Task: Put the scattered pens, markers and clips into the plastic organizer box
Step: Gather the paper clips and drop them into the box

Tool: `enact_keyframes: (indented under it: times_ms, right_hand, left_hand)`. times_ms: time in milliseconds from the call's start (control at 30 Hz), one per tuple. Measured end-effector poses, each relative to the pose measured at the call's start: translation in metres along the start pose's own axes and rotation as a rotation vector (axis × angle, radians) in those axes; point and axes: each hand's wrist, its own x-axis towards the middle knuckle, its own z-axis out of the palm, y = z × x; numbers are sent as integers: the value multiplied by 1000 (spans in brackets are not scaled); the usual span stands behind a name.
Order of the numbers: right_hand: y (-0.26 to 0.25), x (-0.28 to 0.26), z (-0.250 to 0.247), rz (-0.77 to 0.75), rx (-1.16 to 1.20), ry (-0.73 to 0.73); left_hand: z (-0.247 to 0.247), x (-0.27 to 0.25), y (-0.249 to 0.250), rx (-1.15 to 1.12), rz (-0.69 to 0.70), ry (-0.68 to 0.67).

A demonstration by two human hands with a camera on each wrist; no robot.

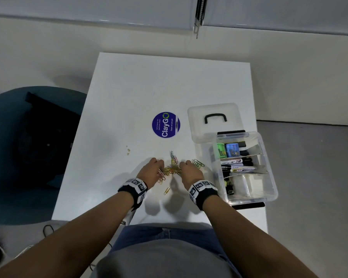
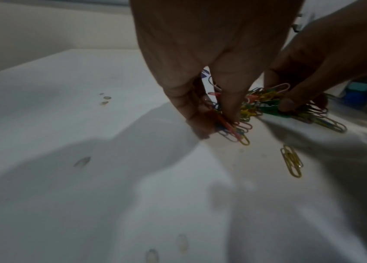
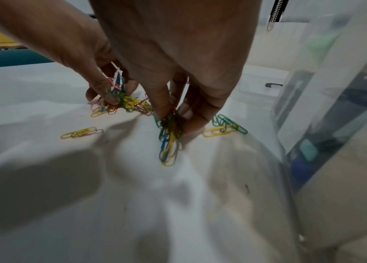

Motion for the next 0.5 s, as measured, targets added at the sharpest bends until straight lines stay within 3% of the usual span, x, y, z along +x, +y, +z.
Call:
enact_keyframes:
  times_ms: [300, 500]
  right_hand:
    - [2, -19, -33, 46, 251, 177]
    - [10, -48, -62, 2, 489, 320]
  left_hand:
    - [-32, -17, -7, -314, -48, 141]
    - [-57, -32, 41, -463, -9, 176]
